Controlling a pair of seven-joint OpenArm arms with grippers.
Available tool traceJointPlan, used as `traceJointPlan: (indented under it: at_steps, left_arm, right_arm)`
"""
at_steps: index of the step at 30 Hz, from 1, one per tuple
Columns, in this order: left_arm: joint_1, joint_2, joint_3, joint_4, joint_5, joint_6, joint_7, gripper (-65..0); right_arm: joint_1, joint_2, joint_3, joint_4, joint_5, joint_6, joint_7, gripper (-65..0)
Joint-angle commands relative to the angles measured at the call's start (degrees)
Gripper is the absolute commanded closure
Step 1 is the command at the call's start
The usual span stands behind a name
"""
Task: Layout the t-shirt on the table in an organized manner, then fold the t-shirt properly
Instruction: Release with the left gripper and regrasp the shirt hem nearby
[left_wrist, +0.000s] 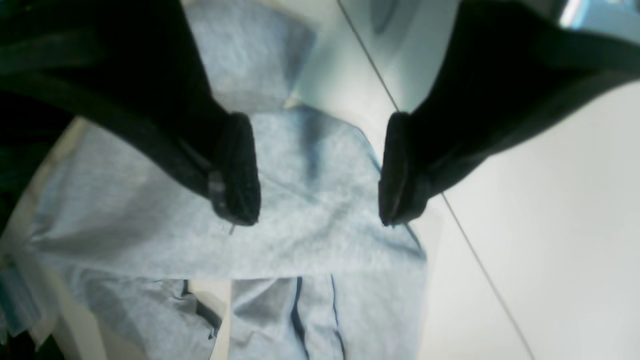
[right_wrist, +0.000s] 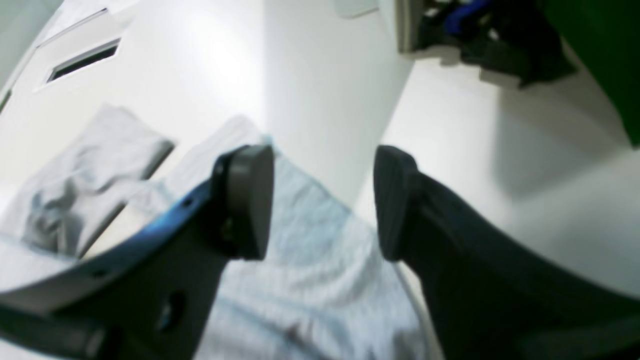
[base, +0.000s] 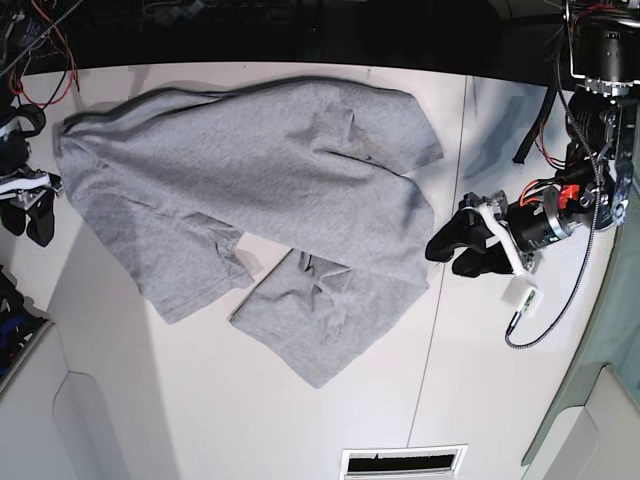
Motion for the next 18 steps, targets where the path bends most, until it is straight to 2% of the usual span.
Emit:
traceJointPlan:
  at_steps: [1, 6, 12, 18]
  left_arm:
    - [-2.7, -0.8, 0.9, -0.8, 0.5, 0.7, -2.8, -41.1]
    - [-12.9, 0.4, 7.3, -11.0, 8.8, 5.8, -7.5, -41.1]
    - [-22.7, 4.9, 10.3, -26.0, 15.3, 11.0, -10.9, -41.0]
    - [-25.9, 9.6, 10.3, -37.5, 18.0, 11.4, -11.8, -40.7]
  right_arm:
    - [2.0, 0.7, -0.1, -0.1, -0.3, -0.4, 1.4, -31.7]
    - [8.9, 0.8, -2.7, -10.7, -6.2, -1.0, 2.3, -31.7]
    - [14.4, 0.8, -9.4, -26.1, -12.6, -0.8, 5.6, -31.7]
    - [15.5, 0.7, -15.8, -30.6, -14.2, -1.0, 5.5, -31.6]
